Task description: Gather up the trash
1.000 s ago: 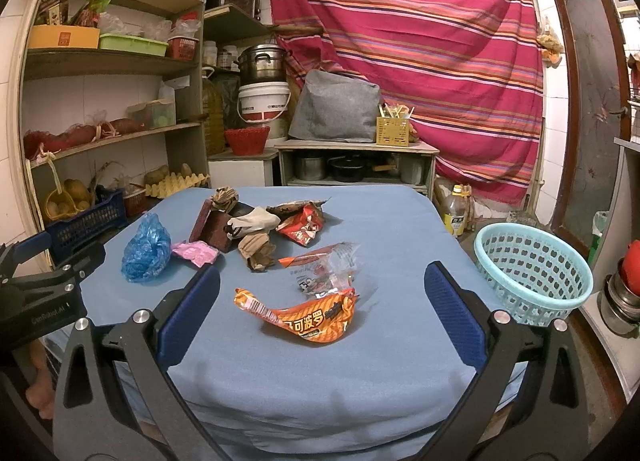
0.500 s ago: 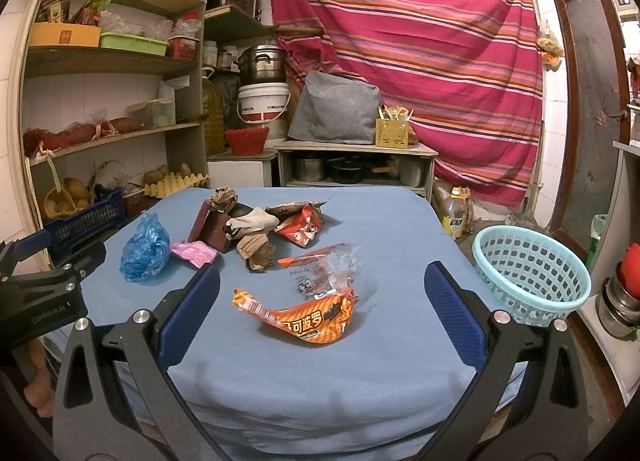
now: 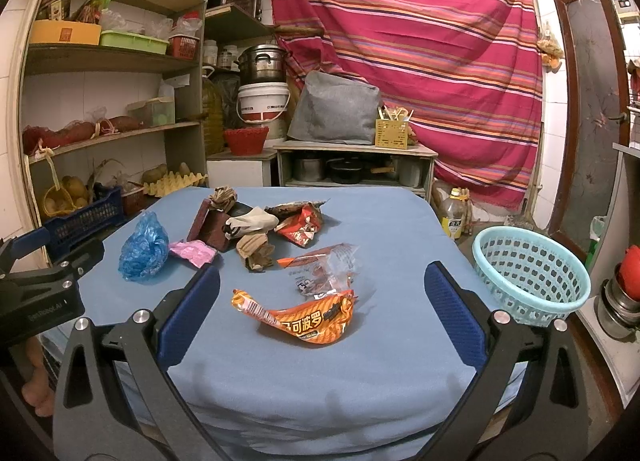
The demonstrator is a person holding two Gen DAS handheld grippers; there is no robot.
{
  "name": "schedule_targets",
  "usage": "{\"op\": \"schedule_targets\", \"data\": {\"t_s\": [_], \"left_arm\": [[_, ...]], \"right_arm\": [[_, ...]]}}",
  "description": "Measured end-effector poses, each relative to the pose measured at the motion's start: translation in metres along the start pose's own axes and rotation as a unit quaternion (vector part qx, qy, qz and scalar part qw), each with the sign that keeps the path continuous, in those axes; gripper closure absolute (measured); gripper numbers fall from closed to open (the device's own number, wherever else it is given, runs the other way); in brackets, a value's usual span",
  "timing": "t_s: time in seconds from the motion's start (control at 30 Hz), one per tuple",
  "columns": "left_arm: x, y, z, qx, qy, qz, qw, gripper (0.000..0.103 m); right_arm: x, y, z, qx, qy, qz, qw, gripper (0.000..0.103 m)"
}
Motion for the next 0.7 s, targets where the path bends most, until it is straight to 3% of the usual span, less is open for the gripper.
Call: {"op": "schedule_targets", "data": {"t_s": [0.33,0.6,0.7], "left_arm": [[-0.001,-0.003,-0.001,0.002,-0.001,0.008,1.0,0.004],[0.006,-0.026,0.011,0.002,0.006,0.03,0.9995,0.004],[0.001,-0.035,0.015,-0.002,0.0,0.034,0.9994,0.004]], "right_arm": [[0.006,-0.01,-0.009,0.01,-0.004,0.005,1.0,0.004],[0.011,-0.031,-0.02,0.036,-0.001,0.017,0.999,0.004],[0.01,-0.047,-0.019,0.027,0.008,0.036,0.999,0.004]]}}
Point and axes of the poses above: each gripper's, at about its wrist camera, not at the fingertips, and y roughly against the way its jaws point, z to its left, x to its underside, the point moved 7 cm from there along -y, roughly the way its jaws point, and after that the axes turned 10 degrees about x, right-handed, at the moved point
